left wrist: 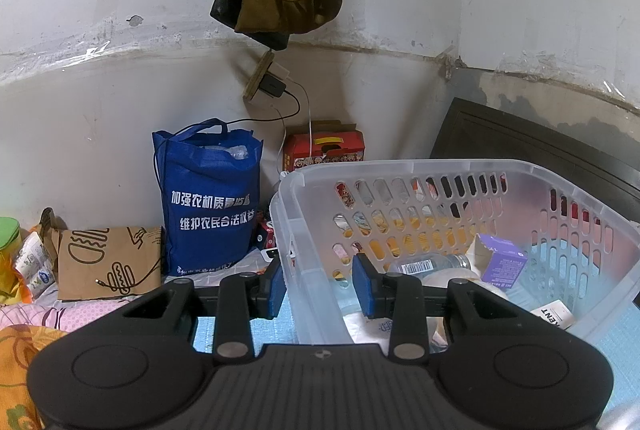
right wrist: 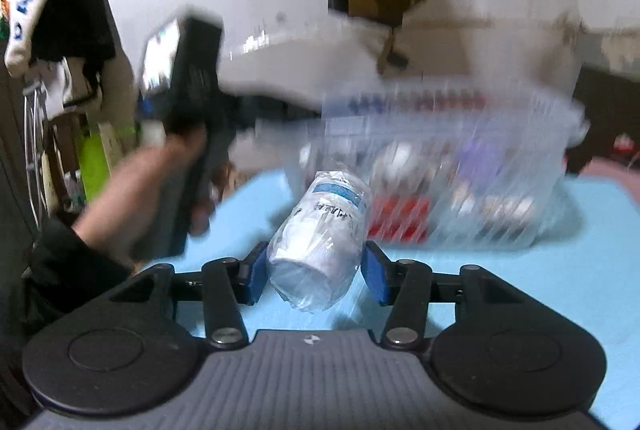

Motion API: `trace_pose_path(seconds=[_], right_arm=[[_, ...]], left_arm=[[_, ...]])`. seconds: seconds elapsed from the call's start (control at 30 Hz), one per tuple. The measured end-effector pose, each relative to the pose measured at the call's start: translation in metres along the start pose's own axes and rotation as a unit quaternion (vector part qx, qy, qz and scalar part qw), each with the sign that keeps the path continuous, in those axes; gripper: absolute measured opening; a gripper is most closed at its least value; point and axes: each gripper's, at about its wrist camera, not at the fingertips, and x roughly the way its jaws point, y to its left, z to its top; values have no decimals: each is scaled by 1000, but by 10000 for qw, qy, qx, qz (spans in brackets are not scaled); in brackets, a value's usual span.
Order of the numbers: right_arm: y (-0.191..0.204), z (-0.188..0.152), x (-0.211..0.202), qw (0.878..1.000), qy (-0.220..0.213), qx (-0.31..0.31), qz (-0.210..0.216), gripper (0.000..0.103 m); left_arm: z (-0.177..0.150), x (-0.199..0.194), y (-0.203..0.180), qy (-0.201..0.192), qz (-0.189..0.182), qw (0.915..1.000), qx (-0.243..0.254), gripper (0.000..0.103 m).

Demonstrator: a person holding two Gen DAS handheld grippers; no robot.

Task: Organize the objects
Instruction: 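Lower the water bottle into the basket and open the right gripper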

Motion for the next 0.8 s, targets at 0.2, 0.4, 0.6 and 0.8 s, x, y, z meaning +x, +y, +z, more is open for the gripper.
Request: trace_pose_path(seconds=[0.2, 0.4, 0.6, 0.8], right_arm=[[-17, 67, -27, 9981, -580, -107, -195, 52], [-42, 141, 18, 9963, -291, -365, -725, 52], [-75, 150, 76, 9964, 377, -111, -754, 60], [-89, 135, 84, 9928, 312, -211, -1133, 98]], left_arm=[[1, 2, 0, 7, 21, 10000, 1, 39], [1, 4, 1, 17, -1, 10000, -9, 39], [1, 5, 0, 5, -9, 10000, -2, 40], [1, 5, 1, 4, -43, 10000, -21, 41]])
